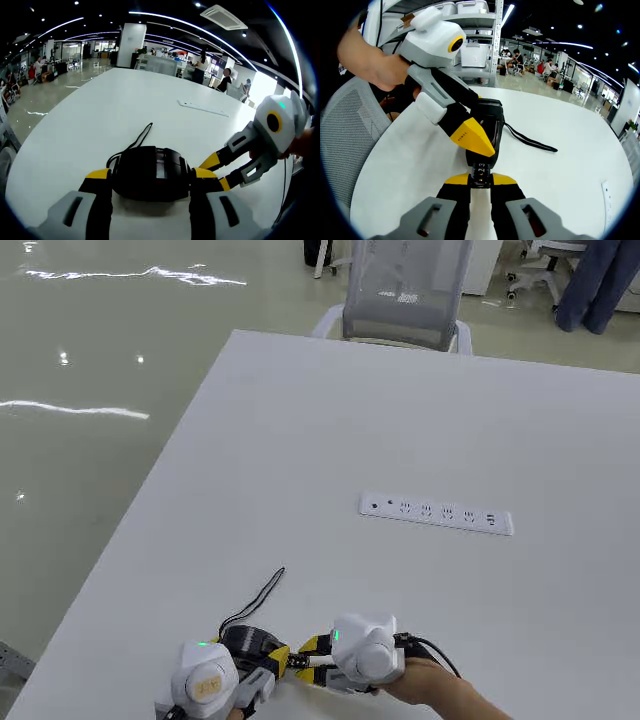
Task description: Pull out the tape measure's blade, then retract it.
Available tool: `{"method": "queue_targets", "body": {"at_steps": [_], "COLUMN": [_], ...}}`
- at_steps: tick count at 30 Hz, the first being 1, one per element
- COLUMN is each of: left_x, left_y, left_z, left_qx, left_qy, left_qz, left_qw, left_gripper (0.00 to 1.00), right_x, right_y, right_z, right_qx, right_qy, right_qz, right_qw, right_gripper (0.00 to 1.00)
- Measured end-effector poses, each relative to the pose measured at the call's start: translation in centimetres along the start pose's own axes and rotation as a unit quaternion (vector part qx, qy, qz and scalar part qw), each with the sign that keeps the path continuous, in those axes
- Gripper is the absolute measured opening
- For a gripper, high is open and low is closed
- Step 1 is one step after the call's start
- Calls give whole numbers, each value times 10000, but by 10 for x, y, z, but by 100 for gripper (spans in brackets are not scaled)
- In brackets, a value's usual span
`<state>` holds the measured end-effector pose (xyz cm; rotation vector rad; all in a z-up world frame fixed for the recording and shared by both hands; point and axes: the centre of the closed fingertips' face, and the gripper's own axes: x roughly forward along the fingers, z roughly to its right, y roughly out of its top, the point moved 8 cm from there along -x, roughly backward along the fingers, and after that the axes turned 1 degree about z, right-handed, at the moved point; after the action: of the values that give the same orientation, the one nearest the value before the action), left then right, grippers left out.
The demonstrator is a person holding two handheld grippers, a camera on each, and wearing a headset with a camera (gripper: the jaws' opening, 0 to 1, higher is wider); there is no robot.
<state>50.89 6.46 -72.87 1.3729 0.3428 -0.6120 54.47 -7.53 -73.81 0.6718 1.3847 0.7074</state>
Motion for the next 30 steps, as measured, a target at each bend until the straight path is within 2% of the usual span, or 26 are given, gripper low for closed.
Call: {"method": "queue_targets", "body": {"at_steps": [30], "left_x": [0], "left_y": [-1], "left_z": [3], "left_qx": [125], "left_qy": [60], "left_qz": [-20], "left_qw": [9999], "left_gripper": [59], "right_x": [14], "right_y": [2], "right_z": [-1], "right_qx": [121], "right_qy": [-103], "right_qz": [-33], "right_qw": [9999], "right_gripper": [13]}}
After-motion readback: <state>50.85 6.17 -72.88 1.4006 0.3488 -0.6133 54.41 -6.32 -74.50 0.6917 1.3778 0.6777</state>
